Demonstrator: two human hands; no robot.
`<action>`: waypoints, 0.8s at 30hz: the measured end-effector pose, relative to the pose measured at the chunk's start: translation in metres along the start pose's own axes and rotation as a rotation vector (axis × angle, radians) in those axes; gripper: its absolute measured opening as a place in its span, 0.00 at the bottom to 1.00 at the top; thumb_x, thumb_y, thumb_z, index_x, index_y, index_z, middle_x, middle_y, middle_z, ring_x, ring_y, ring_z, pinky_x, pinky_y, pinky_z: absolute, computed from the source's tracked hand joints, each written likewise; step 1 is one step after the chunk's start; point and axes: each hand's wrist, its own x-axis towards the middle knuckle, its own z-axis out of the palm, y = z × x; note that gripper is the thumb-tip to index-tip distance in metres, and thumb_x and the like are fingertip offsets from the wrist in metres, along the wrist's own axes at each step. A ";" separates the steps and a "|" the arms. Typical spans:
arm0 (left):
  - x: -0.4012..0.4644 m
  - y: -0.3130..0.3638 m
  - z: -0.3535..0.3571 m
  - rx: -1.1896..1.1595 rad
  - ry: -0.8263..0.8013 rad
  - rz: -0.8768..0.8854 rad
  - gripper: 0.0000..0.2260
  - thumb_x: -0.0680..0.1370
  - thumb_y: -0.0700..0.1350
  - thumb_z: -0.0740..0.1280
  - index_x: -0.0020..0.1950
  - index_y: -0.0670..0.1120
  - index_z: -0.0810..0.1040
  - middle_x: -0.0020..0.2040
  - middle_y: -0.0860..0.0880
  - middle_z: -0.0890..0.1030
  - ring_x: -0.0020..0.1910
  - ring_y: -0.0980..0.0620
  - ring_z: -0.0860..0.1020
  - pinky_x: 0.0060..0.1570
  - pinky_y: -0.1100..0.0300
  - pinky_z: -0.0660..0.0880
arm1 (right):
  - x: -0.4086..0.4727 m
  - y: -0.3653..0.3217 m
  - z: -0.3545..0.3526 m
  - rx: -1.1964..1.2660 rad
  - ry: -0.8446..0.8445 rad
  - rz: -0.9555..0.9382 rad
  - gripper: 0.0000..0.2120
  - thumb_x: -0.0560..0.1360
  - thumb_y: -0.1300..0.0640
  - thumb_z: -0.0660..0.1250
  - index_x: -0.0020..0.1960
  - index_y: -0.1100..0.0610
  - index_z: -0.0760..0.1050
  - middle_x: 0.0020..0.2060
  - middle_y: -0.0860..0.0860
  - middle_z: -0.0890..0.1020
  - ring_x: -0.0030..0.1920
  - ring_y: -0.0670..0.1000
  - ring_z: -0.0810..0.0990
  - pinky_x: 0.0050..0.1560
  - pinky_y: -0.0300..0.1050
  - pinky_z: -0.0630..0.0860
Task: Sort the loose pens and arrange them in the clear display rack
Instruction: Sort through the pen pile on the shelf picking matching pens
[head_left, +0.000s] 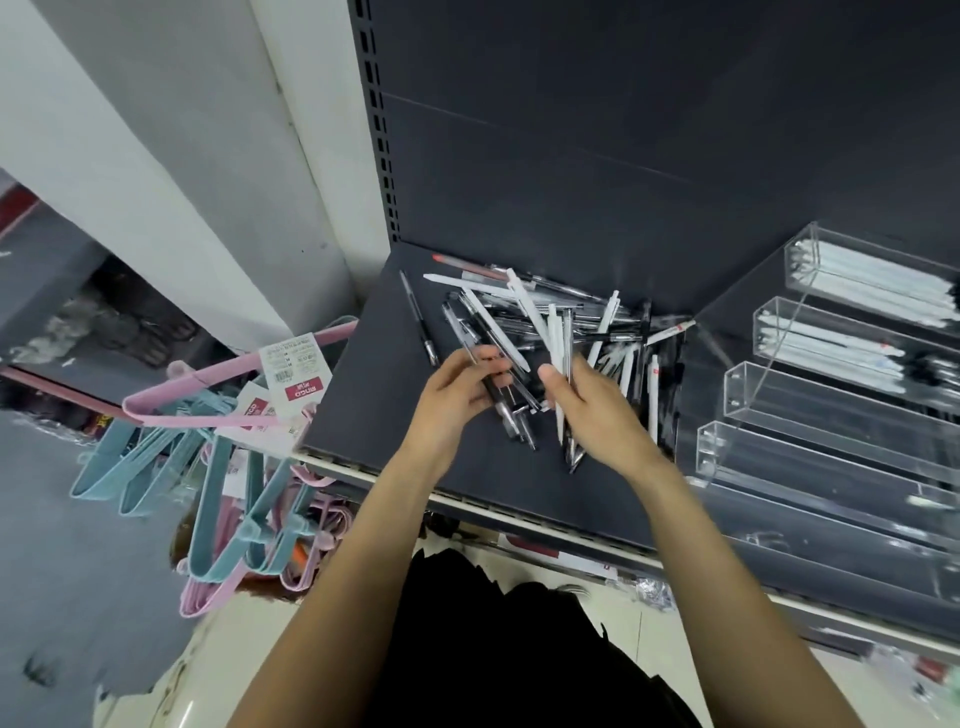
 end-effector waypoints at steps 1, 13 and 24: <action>-0.003 0.001 0.007 -0.012 -0.036 0.012 0.08 0.81 0.40 0.61 0.57 0.44 0.78 0.53 0.46 0.83 0.52 0.49 0.82 0.49 0.61 0.79 | -0.006 -0.004 0.000 0.087 -0.016 -0.022 0.10 0.81 0.45 0.54 0.52 0.49 0.70 0.37 0.47 0.78 0.37 0.39 0.76 0.40 0.33 0.71; -0.028 -0.008 0.032 -0.065 -0.053 0.028 0.14 0.78 0.43 0.66 0.64 0.46 0.77 0.56 0.49 0.83 0.55 0.50 0.81 0.55 0.59 0.77 | -0.020 0.003 -0.001 -0.111 0.069 -0.128 0.19 0.72 0.41 0.68 0.31 0.53 0.70 0.22 0.45 0.66 0.24 0.46 0.65 0.30 0.42 0.63; -0.035 -0.016 0.026 -0.246 0.126 0.034 0.07 0.77 0.41 0.67 0.53 0.44 0.82 0.46 0.47 0.84 0.45 0.53 0.83 0.44 0.64 0.78 | -0.016 0.008 -0.008 0.174 -0.114 -0.152 0.06 0.73 0.49 0.70 0.46 0.52 0.80 0.33 0.43 0.79 0.33 0.41 0.76 0.38 0.32 0.72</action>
